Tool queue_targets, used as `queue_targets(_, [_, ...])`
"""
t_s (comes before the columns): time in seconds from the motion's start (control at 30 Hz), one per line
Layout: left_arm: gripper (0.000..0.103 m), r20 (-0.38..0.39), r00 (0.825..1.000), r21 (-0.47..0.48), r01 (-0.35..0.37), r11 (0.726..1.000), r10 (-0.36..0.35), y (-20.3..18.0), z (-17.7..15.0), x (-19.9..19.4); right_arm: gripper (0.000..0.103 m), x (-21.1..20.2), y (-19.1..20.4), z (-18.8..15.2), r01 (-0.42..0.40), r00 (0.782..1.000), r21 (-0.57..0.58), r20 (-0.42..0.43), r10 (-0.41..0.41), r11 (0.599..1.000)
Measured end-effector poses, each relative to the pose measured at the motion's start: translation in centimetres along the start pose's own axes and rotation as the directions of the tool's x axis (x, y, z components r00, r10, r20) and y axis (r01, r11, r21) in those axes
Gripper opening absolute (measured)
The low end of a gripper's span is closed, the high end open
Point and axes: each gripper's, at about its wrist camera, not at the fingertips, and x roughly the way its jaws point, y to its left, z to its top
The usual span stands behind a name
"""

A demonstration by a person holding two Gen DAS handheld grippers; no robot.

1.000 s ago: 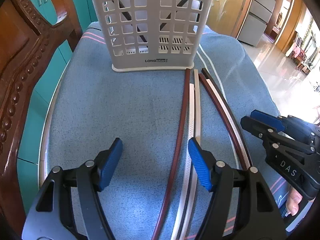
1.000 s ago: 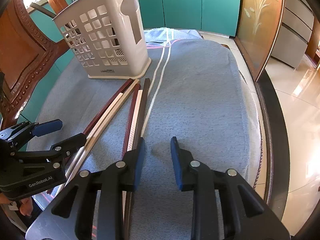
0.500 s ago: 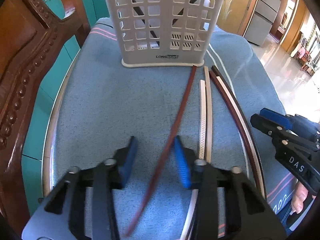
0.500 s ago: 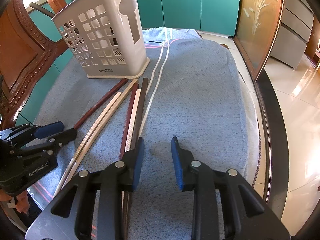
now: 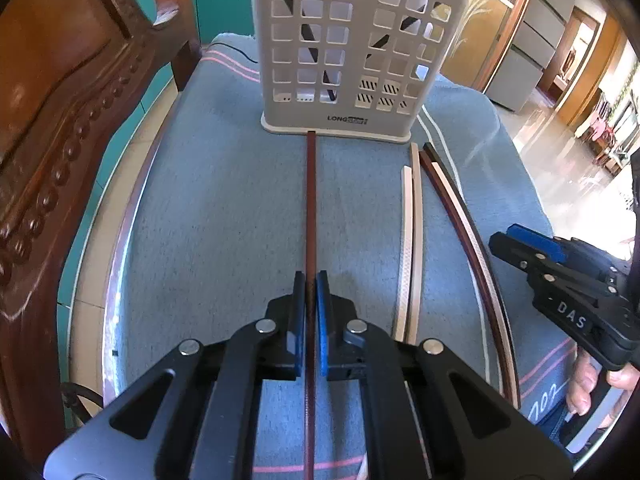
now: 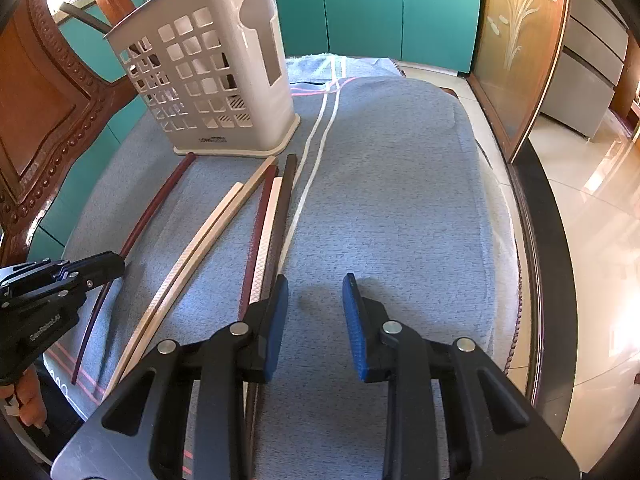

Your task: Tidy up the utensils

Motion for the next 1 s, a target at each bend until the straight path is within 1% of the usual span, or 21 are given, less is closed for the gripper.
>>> queue_targets(0.37, [0.006,-0.006,1.000,-0.017,0.027,0.999,-0.028,0.1,-2.0,-0.8,0.029,0.1,0.6,-0.2,-0.004,1.000,-0.017,-0.004,0.004,1.000])
queue_targets(0.4, [0.006,-0.008,1.000,-0.020,0.030,0.999,-0.030,0.1,-2.1,-0.8,0.024,0.0,0.8,-0.3,-0.013,1.000,-0.023,-0.002,0.013,1.000])
queue_targets(0.43, [0.006,-0.010,0.999,-0.023,0.032,0.999,-0.032,0.1,-2.3,-0.9,0.008,0.1,0.9,-0.3,-0.031,1.000,-0.027,-0.006,0.030,0.999])
queue_targets(0.5, [0.007,-0.014,0.999,-0.025,0.033,0.999,-0.034,0.1,-2.5,-0.7,0.001,0.2,1.4,-0.3,-0.064,0.998,-0.045,-0.021,0.063,0.997])
queue_targets(0.57, [0.006,-0.014,0.999,-0.025,0.037,0.999,-0.037,0.0,-2.6,-0.8,0.001,0.1,1.8,-0.4,-0.062,0.998,-0.068,-0.012,0.061,0.996])
queue_targets(0.67, [0.006,-0.013,0.999,-0.029,0.046,0.998,-0.047,0.0,-2.5,-0.7,0.001,-0.6,2.2,-0.3,-0.092,0.996,-0.086,0.006,0.093,0.992])
queue_targets(0.73, [0.007,-0.010,0.999,-0.033,0.049,0.998,-0.049,0.0,-2.4,-0.7,0.001,-0.9,2.3,-0.1,-0.098,0.995,-0.089,0.018,0.100,0.991])
queue_targets(0.77, [0.010,-0.009,0.999,-0.035,0.049,0.998,-0.050,-0.1,-2.1,-0.5,0.001,-1.0,2.2,-0.1,-0.099,0.995,-0.087,0.022,0.101,0.991])
queue_targets(0.9, [0.011,0.004,0.999,-0.054,0.044,0.998,-0.044,0.4,-1.9,-0.8,0.001,-1.3,1.6,0.0,-0.082,0.996,-0.074,0.035,0.085,0.994])
queue_targets(1.0, [0.017,0.012,0.999,-0.082,0.039,0.996,-0.038,1.0,-1.6,-1.0,0.001,-1.4,1.0,0.1,-0.068,0.997,-0.059,0.035,0.070,0.996])
